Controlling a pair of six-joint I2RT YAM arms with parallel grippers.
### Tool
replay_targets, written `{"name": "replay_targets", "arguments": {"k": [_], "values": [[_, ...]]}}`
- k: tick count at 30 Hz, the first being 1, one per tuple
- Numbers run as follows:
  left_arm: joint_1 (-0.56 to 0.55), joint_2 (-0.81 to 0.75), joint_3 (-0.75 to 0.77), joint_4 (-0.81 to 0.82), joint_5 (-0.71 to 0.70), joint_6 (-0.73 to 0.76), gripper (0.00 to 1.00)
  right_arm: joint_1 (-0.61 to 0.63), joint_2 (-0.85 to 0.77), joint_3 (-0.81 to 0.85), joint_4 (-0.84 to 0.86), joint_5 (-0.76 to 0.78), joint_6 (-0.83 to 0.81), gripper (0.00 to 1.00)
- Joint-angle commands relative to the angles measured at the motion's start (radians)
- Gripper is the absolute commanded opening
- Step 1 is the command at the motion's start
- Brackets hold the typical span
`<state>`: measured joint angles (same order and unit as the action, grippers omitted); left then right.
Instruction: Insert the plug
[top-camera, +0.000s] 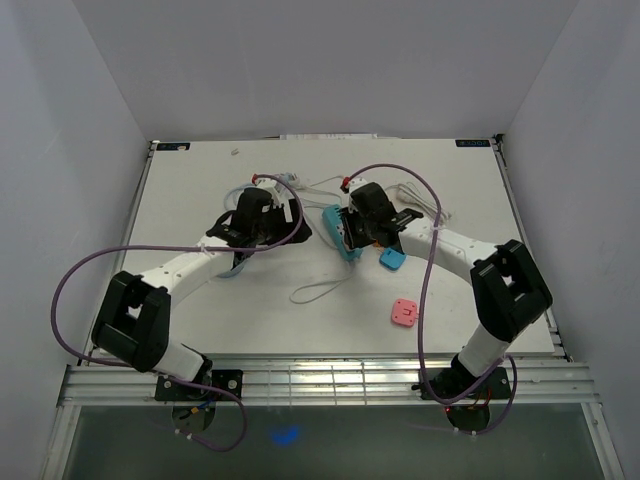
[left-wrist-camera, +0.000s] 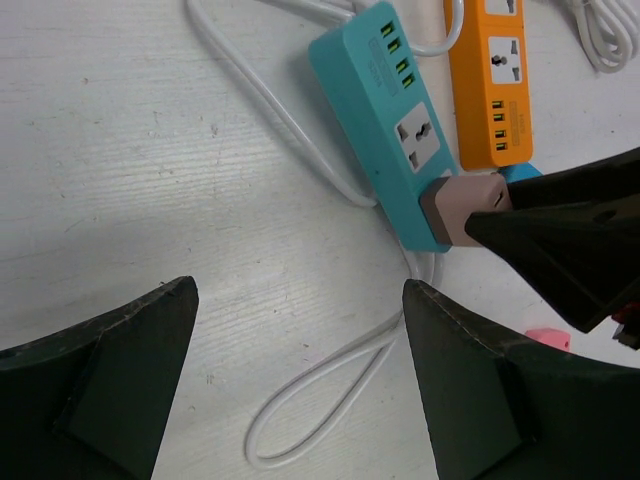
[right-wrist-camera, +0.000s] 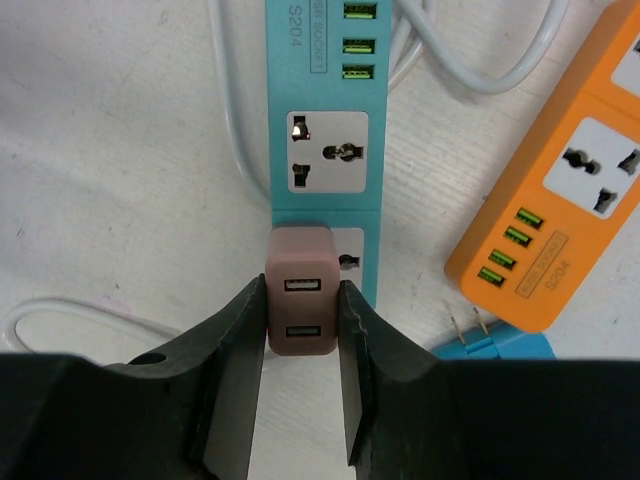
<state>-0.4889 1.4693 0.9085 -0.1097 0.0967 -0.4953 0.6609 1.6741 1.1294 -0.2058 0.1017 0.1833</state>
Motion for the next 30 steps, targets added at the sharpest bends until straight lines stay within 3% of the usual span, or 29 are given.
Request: {"name": "replay_targets", "arguments": {"k": [1,13,23,26,30], "values": [[0.007,-0.075,0.05,-0.036,0.005,0.014,0.94,0.06,-0.042,-0.026,-0.171,-0.042,0.018,0.08],[0.007,-0.118,0.063,-0.088,0.046,0.038,0.94,0.169,-0.227,-0.186,-0.238,0.004,0.079,0.09],[0.009,-0.119,0.099,-0.18,0.017,0.05,0.95,0.178,-0.289,-0.172,-0.264,0.069,0.09,0.69],[0.007,-0.125,0.115,-0.197,0.0,0.054,0.96,0.161,-0.312,-0.151,-0.271,0.079,0.074,0.78],[0.012,-0.13,0.136,-0.22,-0.017,0.052,0.98,0.091,-0.359,-0.145,-0.271,0.085,0.047,0.8]]}}
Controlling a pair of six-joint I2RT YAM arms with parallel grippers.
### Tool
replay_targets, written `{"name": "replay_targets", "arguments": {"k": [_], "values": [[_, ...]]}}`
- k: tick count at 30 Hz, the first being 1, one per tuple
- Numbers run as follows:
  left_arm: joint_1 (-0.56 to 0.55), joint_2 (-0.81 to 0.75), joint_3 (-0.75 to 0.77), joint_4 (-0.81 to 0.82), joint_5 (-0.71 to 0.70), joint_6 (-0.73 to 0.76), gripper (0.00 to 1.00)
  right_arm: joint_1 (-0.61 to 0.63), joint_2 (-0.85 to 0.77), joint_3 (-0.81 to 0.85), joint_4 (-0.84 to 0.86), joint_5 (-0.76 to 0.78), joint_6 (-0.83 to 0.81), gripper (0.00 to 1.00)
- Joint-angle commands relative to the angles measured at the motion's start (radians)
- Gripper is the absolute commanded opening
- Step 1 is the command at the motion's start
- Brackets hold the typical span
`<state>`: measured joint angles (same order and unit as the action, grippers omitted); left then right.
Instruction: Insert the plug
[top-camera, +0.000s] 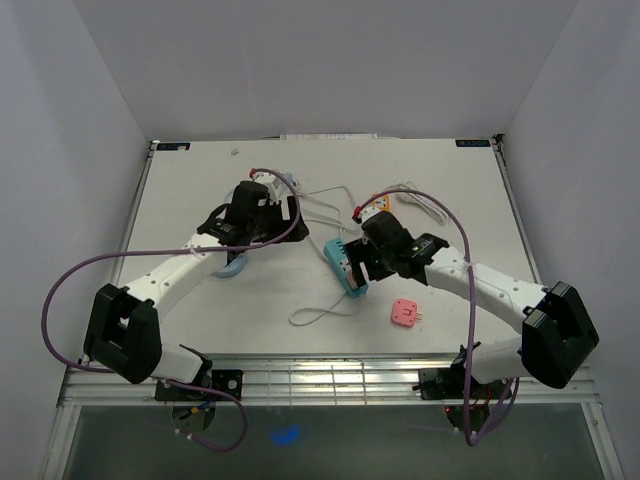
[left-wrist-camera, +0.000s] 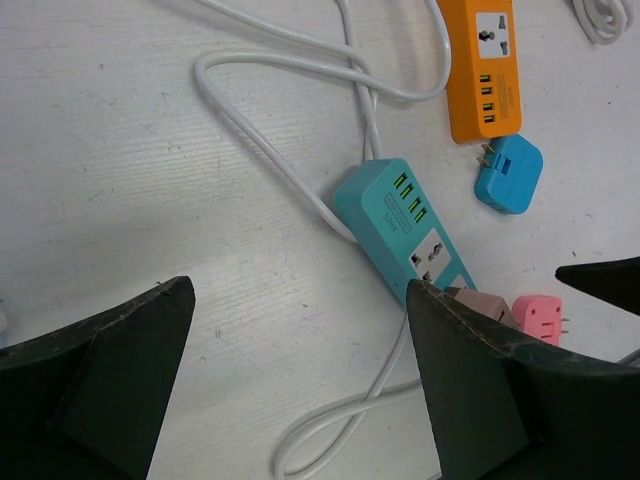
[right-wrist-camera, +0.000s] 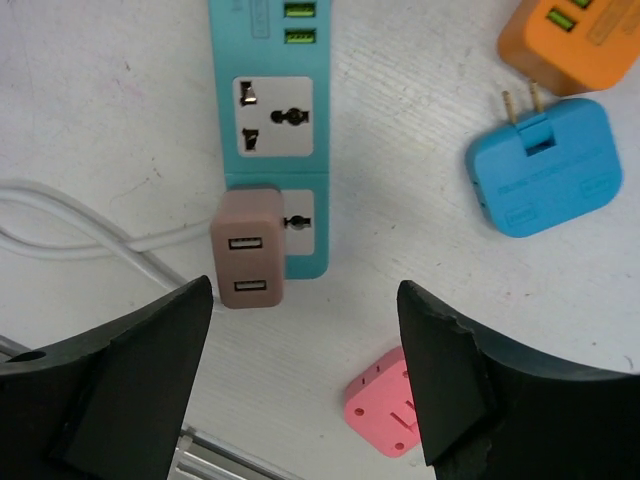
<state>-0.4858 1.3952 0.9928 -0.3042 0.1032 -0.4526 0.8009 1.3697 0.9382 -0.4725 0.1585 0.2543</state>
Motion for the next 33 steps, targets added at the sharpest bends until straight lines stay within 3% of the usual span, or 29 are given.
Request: {"name": "replay_targets", "arguments": {"k": [1,5,10,15,21,27,33], "values": [[0.01,-0.055,0.056,-0.035,-0.017,0.006,0.98,-0.069,-0.063,0.047,-0.005,0.02,-0.029,0.8],[0.036,-0.055,0.082,-0.052,0.015,0.003,0.98,-0.181,-0.109,0.048,0.0,-0.03,-0.05,0.82],[0.064,-0.074,0.086,-0.055,0.062,0.002,0.98,-0.279,-0.092,0.053,-0.003,-0.033,-0.09,0.93],[0.11,-0.09,0.073,-0.053,0.12,-0.005,0.98,-0.35,-0.058,0.033,0.047,-0.111,-0.102,0.91],[0.128,-0.075,0.06,-0.046,0.199,0.02,0.98,-0.353,-0.073,0.013,0.084,-0.191,-0.084,0.91],[0.128,-0.024,0.073,-0.022,0.237,-0.001,0.98,-0.333,-0.139,-0.035,0.152,-0.413,-0.102,0.85],[0.128,0.025,0.093,-0.023,0.243,-0.027,0.98,-0.234,-0.165,-0.041,0.147,-0.372,-0.064,0.82]]}}
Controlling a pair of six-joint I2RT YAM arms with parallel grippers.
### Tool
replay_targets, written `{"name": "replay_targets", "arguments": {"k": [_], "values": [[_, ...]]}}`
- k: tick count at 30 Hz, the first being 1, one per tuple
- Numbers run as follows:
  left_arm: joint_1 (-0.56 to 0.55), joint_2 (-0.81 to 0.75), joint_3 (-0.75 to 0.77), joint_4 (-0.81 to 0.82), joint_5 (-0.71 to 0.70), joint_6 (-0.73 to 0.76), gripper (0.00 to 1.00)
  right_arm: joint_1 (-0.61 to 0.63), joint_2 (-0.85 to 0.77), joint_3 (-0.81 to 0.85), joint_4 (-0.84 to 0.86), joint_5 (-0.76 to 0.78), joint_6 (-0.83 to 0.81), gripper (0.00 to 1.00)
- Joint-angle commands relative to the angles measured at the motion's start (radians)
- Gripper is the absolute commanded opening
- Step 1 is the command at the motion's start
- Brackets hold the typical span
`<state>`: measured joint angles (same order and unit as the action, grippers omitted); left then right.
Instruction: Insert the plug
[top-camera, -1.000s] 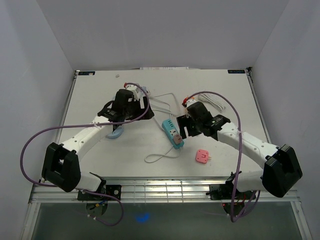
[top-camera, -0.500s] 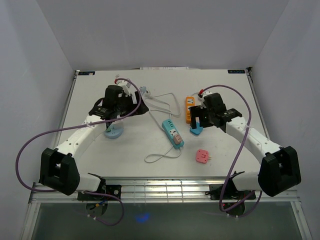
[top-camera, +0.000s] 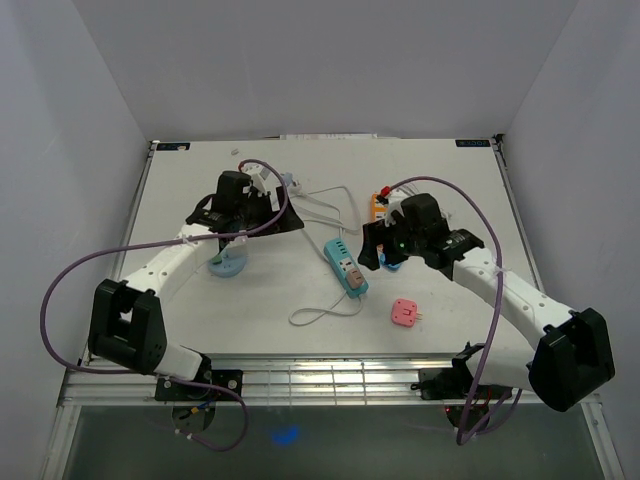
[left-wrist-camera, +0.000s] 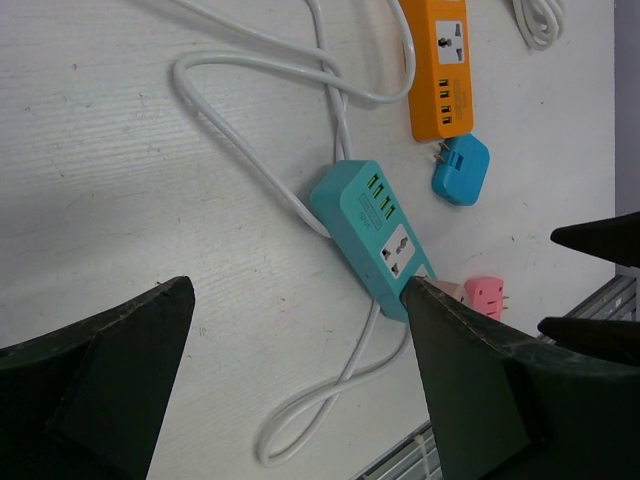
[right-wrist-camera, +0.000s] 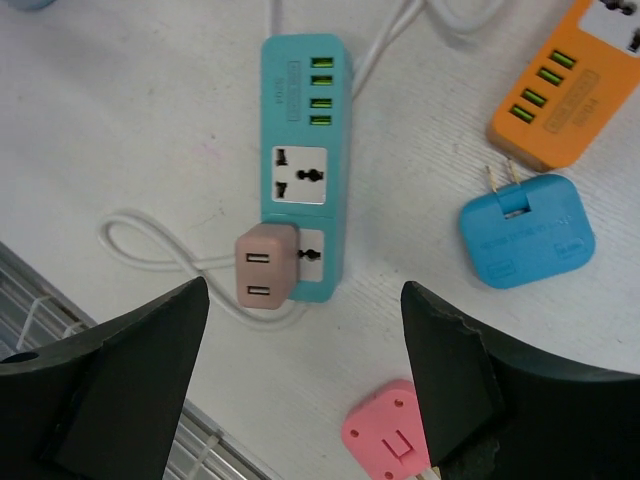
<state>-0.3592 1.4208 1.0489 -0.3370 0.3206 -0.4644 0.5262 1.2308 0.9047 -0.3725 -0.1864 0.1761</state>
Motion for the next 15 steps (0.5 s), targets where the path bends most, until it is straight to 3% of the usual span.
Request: {"name": "replay_targets", "arguments": {"k": [1,15], "values": [[0.002,0.001,0.037,0.015,0.028,-0.022,0.98,0.047,-0.028,-0.015,0.056,-0.027,0.019,0.82],[-0.015,0.107,-0.012,0.157,0.104,-0.192,0.98,0.109,-0.004,-0.063,0.109,-0.005,0.026,0.78]]}}
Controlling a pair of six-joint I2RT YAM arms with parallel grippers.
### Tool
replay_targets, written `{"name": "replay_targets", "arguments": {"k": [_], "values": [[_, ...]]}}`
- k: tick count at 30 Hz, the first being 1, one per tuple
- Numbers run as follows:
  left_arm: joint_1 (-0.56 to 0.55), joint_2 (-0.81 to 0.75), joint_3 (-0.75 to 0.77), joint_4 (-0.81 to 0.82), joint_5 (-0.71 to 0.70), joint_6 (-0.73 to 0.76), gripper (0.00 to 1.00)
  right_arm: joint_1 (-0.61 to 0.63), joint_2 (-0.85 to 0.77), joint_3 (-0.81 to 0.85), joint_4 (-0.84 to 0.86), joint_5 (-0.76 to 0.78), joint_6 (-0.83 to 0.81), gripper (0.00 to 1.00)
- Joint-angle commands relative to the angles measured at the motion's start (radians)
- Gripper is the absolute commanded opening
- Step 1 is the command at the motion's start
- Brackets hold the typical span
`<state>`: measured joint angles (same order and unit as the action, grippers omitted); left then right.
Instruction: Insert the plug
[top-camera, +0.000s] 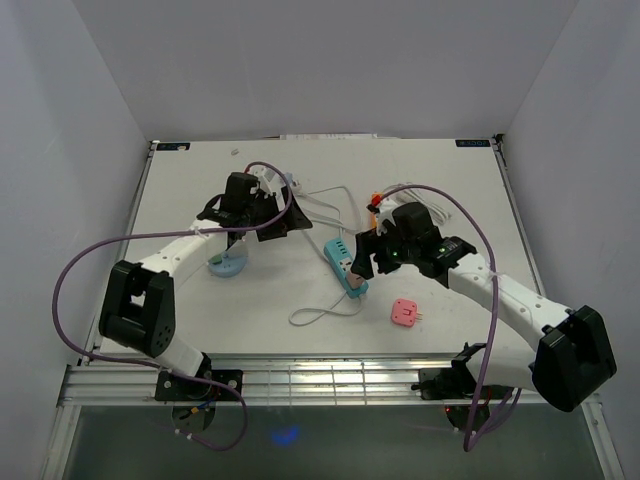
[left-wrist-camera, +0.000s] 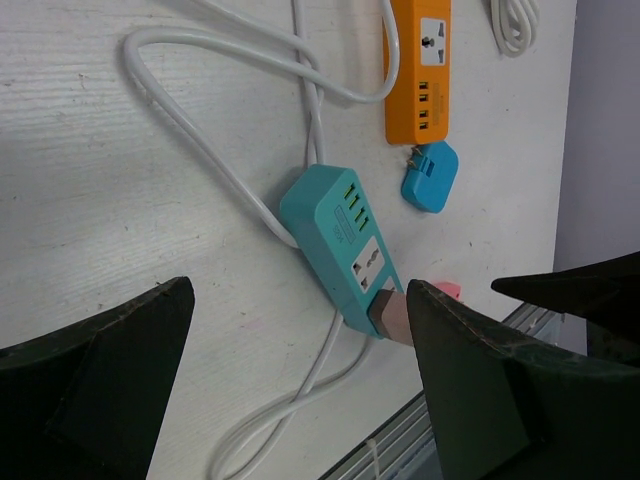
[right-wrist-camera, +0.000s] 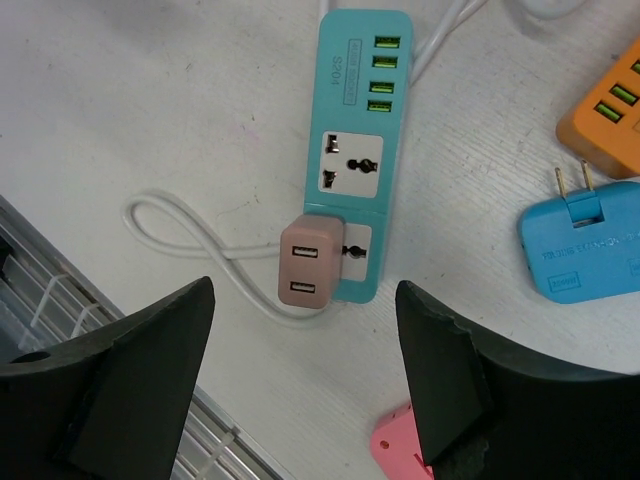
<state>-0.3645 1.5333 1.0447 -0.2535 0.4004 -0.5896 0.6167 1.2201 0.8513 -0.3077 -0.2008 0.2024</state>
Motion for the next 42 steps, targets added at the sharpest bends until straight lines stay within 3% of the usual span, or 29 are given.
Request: {"name": "replay_targets", "arguments": {"k": [1,4,7,11,19,29,34,42], "values": [[-0.019,0.005,-0.011,0.08,0.02,-0.075,0.98,0.02,0.01,-0.008,0.042,0.018,-0.001,0.78],[-0.024,0.021,-0.011,0.089,0.02,-0.09,0.98,0.017,0.012,0.011,0.015,0.139,0.014,0.78],[-0.024,0.024,-0.009,0.095,0.022,-0.092,0.98,-0.044,0.028,0.043,-0.008,0.089,0.025,0.77],[-0.024,0.021,0.008,0.079,0.02,-0.075,0.98,-0.08,0.065,0.092,-0.062,0.169,-0.024,0.8],[-0.024,0.019,0.026,0.046,0.026,-0.039,0.98,-0.215,0.127,0.097,-0.064,0.156,-0.02,0.8],[-0.011,0.013,0.08,-0.009,0.075,0.033,0.98,-0.227,0.258,0.129,-0.014,0.13,-0.254,0.87],[0.009,0.001,0.054,-0.006,0.126,0.05,0.98,-0.227,0.344,0.192,-0.091,0.154,-0.412,0.87],[0.015,0.008,0.023,0.036,0.206,0.039,0.98,-0.224,0.285,0.098,-0.005,0.069,-0.636,0.94]]}}
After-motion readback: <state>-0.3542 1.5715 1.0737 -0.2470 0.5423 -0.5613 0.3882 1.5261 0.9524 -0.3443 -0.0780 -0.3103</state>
